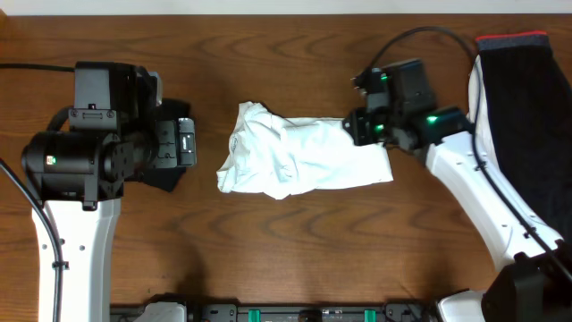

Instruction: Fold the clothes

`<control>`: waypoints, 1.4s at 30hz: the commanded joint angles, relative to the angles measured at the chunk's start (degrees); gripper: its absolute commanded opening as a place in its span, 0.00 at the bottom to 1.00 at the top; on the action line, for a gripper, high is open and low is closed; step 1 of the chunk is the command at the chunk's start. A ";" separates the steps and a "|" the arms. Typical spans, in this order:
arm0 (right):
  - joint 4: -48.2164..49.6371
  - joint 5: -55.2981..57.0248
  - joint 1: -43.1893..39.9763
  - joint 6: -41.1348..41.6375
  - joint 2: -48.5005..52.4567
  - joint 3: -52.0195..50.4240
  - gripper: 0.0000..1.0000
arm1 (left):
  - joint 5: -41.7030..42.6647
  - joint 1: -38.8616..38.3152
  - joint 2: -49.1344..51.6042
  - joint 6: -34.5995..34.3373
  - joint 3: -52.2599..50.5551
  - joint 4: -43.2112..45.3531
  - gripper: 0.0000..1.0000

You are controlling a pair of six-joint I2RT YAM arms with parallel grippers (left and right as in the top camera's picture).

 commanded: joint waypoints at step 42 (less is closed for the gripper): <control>2.05 -5.68 -4.39 -0.55 -0.39 1.57 0.50 | 8.74 0.26 3.54 -6.60 -2.16 0.07 0.98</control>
